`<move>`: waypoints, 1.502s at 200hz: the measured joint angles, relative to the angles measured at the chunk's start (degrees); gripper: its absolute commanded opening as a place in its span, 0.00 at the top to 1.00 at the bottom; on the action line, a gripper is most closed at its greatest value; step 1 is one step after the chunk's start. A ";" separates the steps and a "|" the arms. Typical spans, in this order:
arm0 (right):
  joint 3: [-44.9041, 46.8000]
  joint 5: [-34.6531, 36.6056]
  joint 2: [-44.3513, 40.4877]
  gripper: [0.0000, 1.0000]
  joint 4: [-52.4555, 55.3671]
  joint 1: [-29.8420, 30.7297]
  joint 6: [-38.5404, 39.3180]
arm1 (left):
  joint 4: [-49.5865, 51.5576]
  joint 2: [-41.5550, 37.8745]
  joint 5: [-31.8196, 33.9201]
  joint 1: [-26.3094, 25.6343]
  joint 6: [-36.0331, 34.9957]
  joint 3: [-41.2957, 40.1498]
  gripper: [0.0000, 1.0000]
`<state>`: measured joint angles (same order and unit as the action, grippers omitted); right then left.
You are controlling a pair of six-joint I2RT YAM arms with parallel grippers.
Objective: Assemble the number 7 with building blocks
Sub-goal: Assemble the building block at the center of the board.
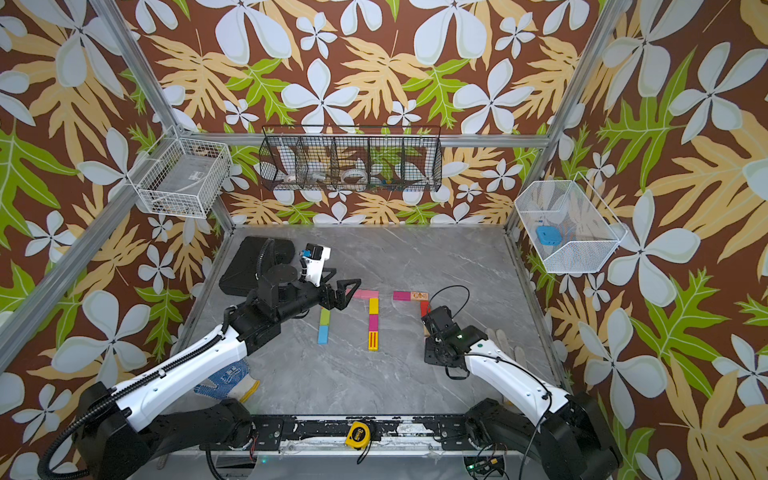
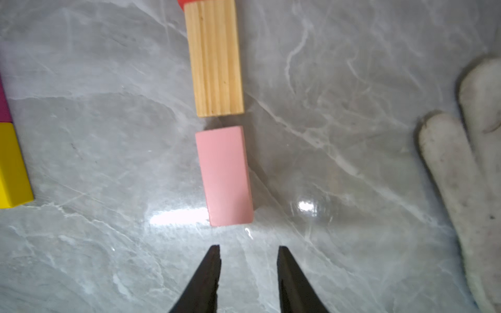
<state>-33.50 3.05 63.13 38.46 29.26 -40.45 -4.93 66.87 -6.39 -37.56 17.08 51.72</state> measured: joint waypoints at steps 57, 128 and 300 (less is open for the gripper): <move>3.72 -4.42 2.25 0.82 -5.70 0.04 -1.16 | -0.02 -0.85 -0.09 0.00 0.02 -0.07 0.02; 3.89 -4.48 6.34 0.86 -11.13 0.02 -0.87 | -0.04 -1.25 -0.07 0.00 0.02 -0.35 0.02; -3.04 -1.66 5.46 0.85 -7.06 -1.60 2.86 | 0.04 -0.79 0.09 0.00 -0.24 -0.26 0.02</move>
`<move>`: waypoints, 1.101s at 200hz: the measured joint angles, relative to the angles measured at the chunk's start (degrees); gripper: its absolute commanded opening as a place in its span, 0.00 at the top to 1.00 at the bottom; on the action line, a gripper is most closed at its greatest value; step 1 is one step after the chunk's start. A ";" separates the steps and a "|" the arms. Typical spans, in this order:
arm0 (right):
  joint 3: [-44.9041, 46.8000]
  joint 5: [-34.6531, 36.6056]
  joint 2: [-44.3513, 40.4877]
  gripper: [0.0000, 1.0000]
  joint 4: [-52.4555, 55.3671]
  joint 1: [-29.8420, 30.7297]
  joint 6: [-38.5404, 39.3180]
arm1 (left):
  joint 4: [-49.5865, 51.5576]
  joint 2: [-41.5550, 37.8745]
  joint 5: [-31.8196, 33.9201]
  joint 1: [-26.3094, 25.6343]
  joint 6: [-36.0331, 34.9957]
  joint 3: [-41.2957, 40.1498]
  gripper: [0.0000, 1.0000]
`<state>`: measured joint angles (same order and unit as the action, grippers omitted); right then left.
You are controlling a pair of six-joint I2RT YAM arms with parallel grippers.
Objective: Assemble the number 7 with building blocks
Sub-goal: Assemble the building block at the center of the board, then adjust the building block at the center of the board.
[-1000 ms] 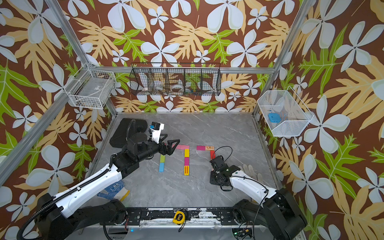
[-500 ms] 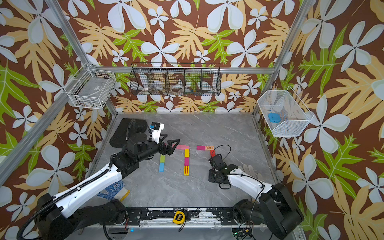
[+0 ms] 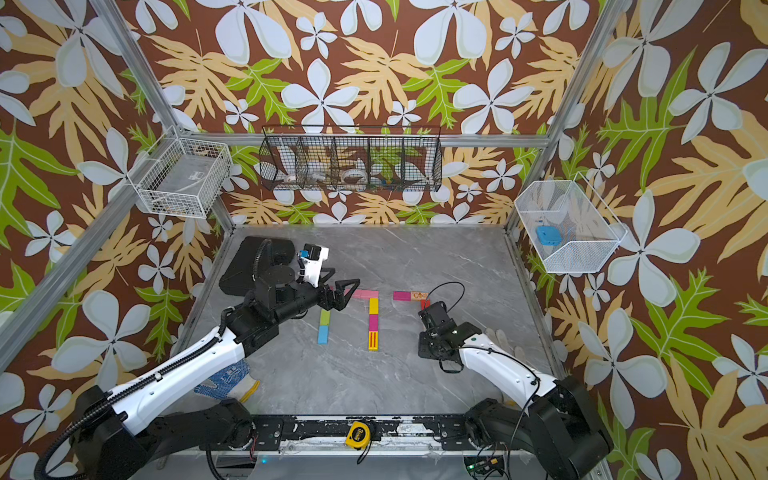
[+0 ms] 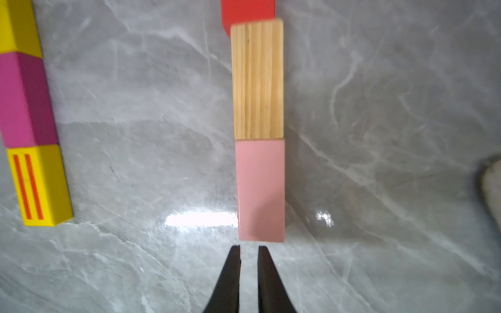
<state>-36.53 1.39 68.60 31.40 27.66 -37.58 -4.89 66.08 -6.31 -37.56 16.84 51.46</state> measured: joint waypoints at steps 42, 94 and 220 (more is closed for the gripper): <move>-6.54 0.07 4.26 0.85 0.28 -6.78 5.79 | 0.24 2.23 -0.20 0.00 -0.09 0.85 0.02; -14.75 -1.29 14.67 0.88 -3.61 -14.03 13.42 | 0.92 10.49 -1.36 0.00 0.17 4.48 0.09; -25.79 -6.32 35.28 0.91 -15.85 -19.91 21.46 | 9.64 40.74 -2.51 -1.73 5.55 27.50 0.60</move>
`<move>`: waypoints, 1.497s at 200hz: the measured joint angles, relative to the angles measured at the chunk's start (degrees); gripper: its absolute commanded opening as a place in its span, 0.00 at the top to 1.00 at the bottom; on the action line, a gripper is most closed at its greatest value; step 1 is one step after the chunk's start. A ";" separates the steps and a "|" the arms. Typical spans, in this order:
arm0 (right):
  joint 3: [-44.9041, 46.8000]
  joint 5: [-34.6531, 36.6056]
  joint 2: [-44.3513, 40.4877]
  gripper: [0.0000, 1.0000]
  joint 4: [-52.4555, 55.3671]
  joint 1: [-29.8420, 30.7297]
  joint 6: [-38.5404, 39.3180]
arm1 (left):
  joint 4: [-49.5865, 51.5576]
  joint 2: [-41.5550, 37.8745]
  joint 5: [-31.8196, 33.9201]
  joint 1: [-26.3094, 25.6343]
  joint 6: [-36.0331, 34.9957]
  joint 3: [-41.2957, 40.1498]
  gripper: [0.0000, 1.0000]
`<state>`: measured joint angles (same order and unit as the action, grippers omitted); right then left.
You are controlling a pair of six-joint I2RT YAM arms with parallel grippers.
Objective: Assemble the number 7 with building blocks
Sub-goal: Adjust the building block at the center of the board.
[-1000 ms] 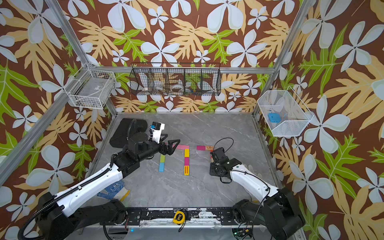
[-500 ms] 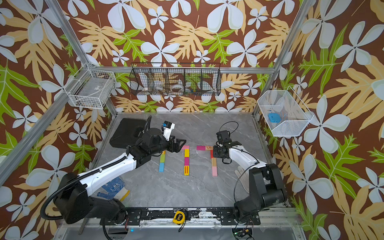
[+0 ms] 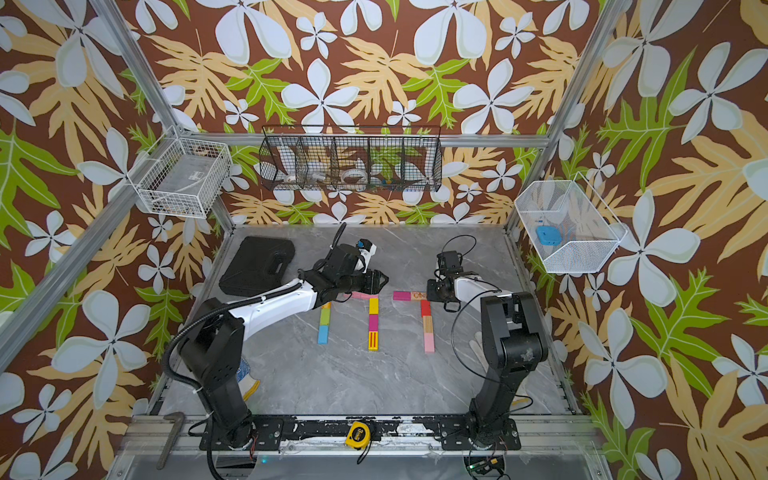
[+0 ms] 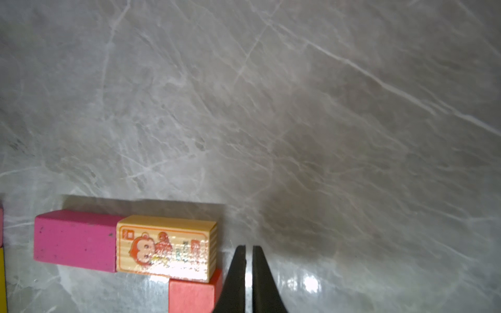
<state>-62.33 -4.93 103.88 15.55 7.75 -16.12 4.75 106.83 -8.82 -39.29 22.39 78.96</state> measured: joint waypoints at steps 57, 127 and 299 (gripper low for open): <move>-0.48 -2.69 0.87 0.90 -1.57 -0.61 2.10 | 7.61 12.11 2.67 -2.16 0.90 12.52 0.88; -0.57 -4.17 1.33 0.89 -2.47 -1.68 3.69 | 10.36 18.51 5.49 -2.38 4.09 16.13 0.95; 0.44 -4.24 1.79 0.87 -2.73 -1.73 4.37 | 13.75 24.63 5.90 -2.40 4.85 21.09 0.99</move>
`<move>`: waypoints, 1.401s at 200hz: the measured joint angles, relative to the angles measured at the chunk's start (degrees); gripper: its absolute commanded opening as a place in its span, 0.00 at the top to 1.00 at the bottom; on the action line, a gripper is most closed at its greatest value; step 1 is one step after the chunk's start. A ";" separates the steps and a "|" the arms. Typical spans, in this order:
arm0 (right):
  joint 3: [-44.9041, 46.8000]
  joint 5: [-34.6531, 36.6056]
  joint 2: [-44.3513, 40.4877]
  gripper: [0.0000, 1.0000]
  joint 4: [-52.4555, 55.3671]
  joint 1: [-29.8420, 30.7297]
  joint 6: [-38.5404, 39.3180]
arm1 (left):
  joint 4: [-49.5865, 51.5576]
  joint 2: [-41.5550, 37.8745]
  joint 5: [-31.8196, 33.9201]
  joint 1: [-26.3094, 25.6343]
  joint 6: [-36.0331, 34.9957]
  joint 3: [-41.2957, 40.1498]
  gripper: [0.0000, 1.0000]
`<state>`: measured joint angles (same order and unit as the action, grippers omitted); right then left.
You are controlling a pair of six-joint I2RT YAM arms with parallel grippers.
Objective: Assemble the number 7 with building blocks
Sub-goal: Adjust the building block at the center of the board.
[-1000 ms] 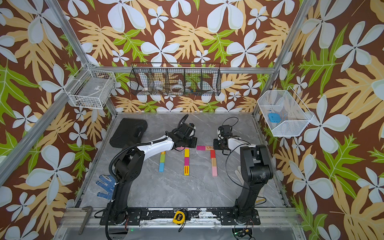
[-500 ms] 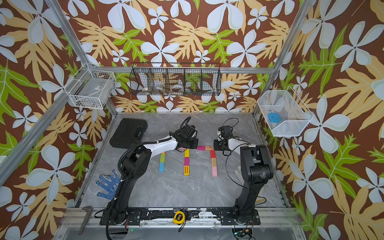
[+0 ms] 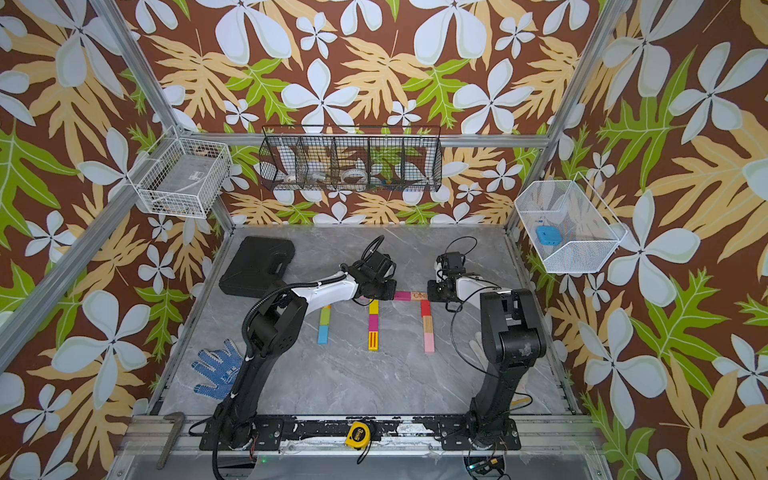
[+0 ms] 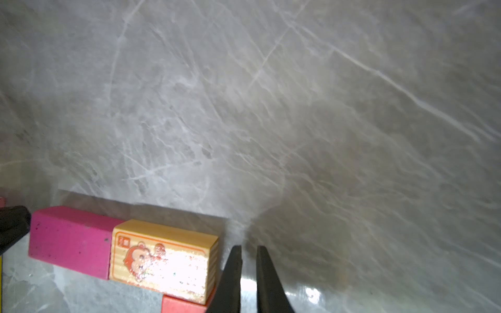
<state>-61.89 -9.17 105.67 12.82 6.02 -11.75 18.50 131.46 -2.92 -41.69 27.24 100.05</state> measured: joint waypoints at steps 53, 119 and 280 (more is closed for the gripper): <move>0.02 -0.15 0.09 0.87 0.00 0.00 0.02 | 1.22 1.03 -0.50 0.00 -0.39 1.53 0.99; 0.02 -1.31 0.46 0.86 0.00 0.00 0.20 | 2.38 1.95 -1.22 0.00 -0.61 2.75 0.98; 0.59 -1.75 0.33 0.86 -0.31 -0.02 0.22 | 2.62 2.60 -2.25 -0.02 -0.63 3.61 0.98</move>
<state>-61.30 -10.92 106.00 12.51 6.00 -11.53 21.12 134.06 -5.17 -41.71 26.61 103.66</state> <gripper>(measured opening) 0.139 0.050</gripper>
